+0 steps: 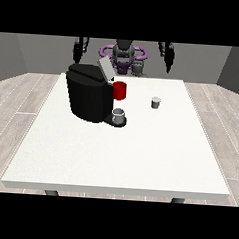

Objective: Insert the coffee pod into the coffee machine and close the lid

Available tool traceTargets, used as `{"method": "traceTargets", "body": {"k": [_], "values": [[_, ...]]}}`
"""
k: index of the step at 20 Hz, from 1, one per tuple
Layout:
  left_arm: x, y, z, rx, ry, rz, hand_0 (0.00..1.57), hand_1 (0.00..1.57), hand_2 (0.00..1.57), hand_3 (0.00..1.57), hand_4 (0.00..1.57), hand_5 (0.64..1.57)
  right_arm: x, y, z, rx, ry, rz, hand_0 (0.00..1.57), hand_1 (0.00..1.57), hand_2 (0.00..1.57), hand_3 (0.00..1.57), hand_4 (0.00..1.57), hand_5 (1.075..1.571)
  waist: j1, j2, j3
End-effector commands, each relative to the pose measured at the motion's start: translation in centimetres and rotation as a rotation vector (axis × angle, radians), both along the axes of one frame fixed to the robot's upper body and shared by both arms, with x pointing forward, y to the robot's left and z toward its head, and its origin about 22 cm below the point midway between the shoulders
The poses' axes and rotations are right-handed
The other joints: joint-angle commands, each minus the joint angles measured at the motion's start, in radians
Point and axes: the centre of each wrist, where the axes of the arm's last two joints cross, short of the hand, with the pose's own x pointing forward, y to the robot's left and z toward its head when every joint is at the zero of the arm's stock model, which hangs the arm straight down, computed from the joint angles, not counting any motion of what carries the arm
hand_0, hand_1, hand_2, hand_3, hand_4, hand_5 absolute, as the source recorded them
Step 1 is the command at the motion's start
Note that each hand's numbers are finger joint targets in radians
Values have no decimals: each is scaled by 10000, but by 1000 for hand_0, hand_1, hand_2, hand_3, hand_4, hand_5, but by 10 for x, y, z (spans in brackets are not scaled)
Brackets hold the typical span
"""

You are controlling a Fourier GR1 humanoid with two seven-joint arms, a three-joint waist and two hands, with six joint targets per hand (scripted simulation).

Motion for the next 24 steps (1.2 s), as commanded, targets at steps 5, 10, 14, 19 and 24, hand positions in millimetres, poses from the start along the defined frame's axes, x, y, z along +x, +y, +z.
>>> {"method": "traceTargets", "body": {"k": [5, 10, 14, 19, 24], "values": [[2, 23, 5, 1987, -856, -1590, 0, 0, 0, 0, 0, 1571, 7, 7, -6, 340, 116, -170, 0, 0, 0, 0, 0, 1571, 107, 170, 182], [3, 30, -5, 3356, -953, -2414, 0, 0, 0, 0, 0, 1571, 10, 13, -1, -1124, -865, -1499, 0, 0, 0, 0, 0, 1571, -315, 334, 179], [34, 54, 24, 4389, -668, -2004, 0, 0, 0, 0, 0, 1571, 20, 22, 1, -1202, -949, -1442, 0, 0, 0, 0, 0, 1571, -591, 810, 182], [65, 78, 48, 5352, -373, -1783, 0, 0, 0, 0, 0, 1571, 34, 24, 18, -1215, -1078, -775, 0, 0, 0, 0, 0, 1571, -1054, 1376, 183], [85, 81, 48, 6453, 359, -1713, 0, 0, 0, 0, 0, 1571, 37, 57, 27, -691, -1511, -260, 0, 0, 0, 0, 0, 1571, -1701, 1936, 181]]}}
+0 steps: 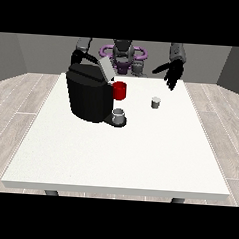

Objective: Insert the coffee pod into the coffee machine and close the lid

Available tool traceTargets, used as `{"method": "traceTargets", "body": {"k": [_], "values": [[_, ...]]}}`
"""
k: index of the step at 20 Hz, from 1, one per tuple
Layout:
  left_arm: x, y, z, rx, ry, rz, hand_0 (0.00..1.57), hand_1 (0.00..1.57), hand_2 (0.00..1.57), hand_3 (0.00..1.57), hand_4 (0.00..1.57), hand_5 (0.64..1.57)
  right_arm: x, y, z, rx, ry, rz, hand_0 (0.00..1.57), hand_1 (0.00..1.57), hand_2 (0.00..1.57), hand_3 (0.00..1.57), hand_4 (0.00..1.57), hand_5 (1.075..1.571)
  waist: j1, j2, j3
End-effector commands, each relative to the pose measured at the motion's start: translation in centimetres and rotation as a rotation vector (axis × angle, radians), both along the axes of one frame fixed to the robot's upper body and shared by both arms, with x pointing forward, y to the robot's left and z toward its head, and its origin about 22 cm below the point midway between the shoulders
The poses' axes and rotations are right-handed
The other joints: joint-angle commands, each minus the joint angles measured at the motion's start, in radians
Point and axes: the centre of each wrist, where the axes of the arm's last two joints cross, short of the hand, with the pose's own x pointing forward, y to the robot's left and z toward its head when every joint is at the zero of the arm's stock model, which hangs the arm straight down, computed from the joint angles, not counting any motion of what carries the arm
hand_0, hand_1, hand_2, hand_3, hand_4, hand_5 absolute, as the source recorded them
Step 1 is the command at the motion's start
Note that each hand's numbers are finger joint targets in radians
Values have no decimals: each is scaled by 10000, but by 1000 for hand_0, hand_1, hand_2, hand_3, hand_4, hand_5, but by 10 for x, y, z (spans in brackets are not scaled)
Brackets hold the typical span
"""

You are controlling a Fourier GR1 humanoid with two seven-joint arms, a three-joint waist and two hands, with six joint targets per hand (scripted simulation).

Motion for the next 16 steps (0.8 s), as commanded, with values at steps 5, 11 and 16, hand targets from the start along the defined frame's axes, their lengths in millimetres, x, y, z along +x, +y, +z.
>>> {"method": "traceTargets", "body": {"k": [5, 11, 16], "values": [[28, 21, -2, 1334, 326, 133, 0, 0, 0, 0, 0, 1571, 11, 29, 13, -247, -343, 294, 0, 0, 0, 0, 0, 1571, -461, 1151, -6], [39, 29, -11, 2282, 752, 238, 0, 0, 0, 0, 0, 1571, 19, 24, 11, 239, -80, 354, 0, 0, 0, 0, 0, 1571, -287, 1085, -2], [55, 1, -13, 2657, 188, 244, 488, 488, 724, 486, 0, 1571, 47, 15, 35, 319, -41, 270, 0, 0, 0, 0, 0, 1571, -101, 1261, -2]]}}
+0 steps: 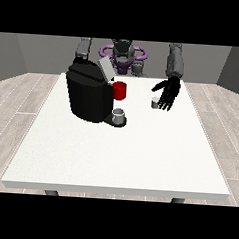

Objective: Insert the coffee pod into the coffee machine and close the lid

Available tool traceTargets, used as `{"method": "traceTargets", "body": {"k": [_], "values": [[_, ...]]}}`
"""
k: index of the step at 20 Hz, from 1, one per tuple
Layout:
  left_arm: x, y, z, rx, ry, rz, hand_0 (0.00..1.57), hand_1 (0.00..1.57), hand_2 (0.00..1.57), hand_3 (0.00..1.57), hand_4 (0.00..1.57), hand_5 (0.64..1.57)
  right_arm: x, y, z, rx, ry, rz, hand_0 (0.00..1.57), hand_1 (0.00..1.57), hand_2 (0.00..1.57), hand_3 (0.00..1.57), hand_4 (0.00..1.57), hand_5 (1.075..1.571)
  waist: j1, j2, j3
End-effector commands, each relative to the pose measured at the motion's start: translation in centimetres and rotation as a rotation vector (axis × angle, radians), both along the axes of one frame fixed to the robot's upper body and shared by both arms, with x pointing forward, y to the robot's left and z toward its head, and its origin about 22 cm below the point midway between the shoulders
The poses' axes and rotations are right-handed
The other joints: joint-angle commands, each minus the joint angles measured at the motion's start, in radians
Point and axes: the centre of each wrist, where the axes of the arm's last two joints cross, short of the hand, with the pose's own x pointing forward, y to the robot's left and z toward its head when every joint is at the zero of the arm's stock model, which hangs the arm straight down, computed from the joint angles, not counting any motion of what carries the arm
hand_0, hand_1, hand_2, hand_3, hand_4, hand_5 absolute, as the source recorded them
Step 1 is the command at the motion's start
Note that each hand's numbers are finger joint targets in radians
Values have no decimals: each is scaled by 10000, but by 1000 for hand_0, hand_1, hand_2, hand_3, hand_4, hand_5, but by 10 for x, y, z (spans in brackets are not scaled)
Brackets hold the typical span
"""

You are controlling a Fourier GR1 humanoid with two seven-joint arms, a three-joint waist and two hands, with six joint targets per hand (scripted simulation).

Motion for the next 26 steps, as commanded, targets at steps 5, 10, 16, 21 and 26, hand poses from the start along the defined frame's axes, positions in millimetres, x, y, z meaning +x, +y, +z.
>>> {"method": "traceTargets", "body": {"k": [5, 10, 16, 21, 26], "values": [[7, -4, -20, 1424, -1107, -67, 888, 888, 963, 816, 384, 1571, 6, -1, 5, -238, 106, 487, 0, 0, 0, 0, 0, 1571, -240, 256, -6], [10, -10, -23, 2862, -908, -257, 924, 924, 1016, 845, 413, 1571, 5, 2, -10, -82, 18, 731, 0, 0, 0, 0, 0, 1571, -279, 357, 0], [8, 10, -28, 3956, 707, -797, 877, 877, 1003, 820, 284, 1571, -2, 12, -19, 46, 577, 295, 0, 0, 0, 0, 0, 1571, -199, -176, -2], [16, -20, -35, 4298, 1168, -1270, 760, 760, 978, 856, 400, 1571, 2, -19, -37, 92, 1330, -71, 0, 0, 0, 0, 0, 1571, -24, -638, 1], [20, -36, -41, 4063, 651, -1637, 1124, 1124, 1198, 1089, 394, 1571, 3, -18, -46, -674, 1440, -647, 0, 0, 0, 0, 0, 1571, 183, -647, 0]]}}
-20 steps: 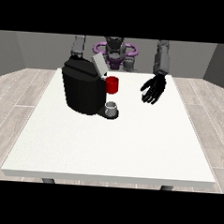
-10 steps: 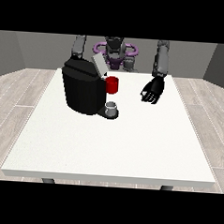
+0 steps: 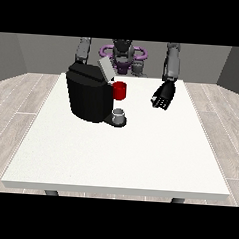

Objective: Insert the coffee pod into the coffee machine and close the lid

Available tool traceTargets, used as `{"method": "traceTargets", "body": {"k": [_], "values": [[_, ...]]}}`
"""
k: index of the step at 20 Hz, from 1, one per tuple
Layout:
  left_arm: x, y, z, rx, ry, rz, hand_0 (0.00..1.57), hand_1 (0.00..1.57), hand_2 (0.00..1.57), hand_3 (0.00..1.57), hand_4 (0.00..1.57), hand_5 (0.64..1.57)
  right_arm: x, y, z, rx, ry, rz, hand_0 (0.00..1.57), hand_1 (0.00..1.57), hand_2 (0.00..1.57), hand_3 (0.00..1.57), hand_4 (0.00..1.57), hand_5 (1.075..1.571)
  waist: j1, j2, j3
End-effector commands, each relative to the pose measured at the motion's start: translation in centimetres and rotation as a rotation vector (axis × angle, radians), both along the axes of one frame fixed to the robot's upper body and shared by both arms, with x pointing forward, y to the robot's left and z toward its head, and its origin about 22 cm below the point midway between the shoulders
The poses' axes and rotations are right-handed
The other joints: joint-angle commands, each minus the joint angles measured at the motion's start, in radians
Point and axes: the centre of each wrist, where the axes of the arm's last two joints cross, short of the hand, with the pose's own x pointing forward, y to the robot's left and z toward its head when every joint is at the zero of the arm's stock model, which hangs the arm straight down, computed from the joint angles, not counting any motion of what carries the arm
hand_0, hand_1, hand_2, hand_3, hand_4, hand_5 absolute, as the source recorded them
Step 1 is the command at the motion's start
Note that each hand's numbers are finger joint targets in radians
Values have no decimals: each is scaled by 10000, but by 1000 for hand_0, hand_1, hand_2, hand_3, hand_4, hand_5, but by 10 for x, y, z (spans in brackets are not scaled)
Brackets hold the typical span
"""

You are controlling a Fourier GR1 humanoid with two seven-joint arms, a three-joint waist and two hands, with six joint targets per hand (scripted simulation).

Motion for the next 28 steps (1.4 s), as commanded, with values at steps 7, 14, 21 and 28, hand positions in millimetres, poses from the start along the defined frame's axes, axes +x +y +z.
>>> {"method": "traceTargets", "body": {"k": [7, 14, 21, 28], "values": [[28, -25, 38, -1924, -409, -1051, 1451, 1451, 1437, 1359, 521, 1571, 0, -9, -18, -451, 440, -258, 0, 0, 0, 0, 0, 1571, 181, -460, -4], [37, -59, 60, -1712, 945, -1563, 1371, 1371, 1379, 1325, 504, 1571, -13, -37, -53, -442, 1705, -832, 0, 0, 0, 0, 0, 1571, 814, -1899, 2], [48, -66, 83, -2051, 768, -1434, 1424, 1424, 1404, 1341, 557, 1571, -13, 2, -39, 22, 1048, -74, 0, 0, 0, 0, 0, 1571, 84, -1759, -3], [62, -66, 141, -2817, 122, -1893, 1380, 1380, 1397, 1375, 522, 1571, 7, -13, -15, -10, 558, -466, 0, 0, 0, 0, 0, 1571, 47, -1716, -4]]}}
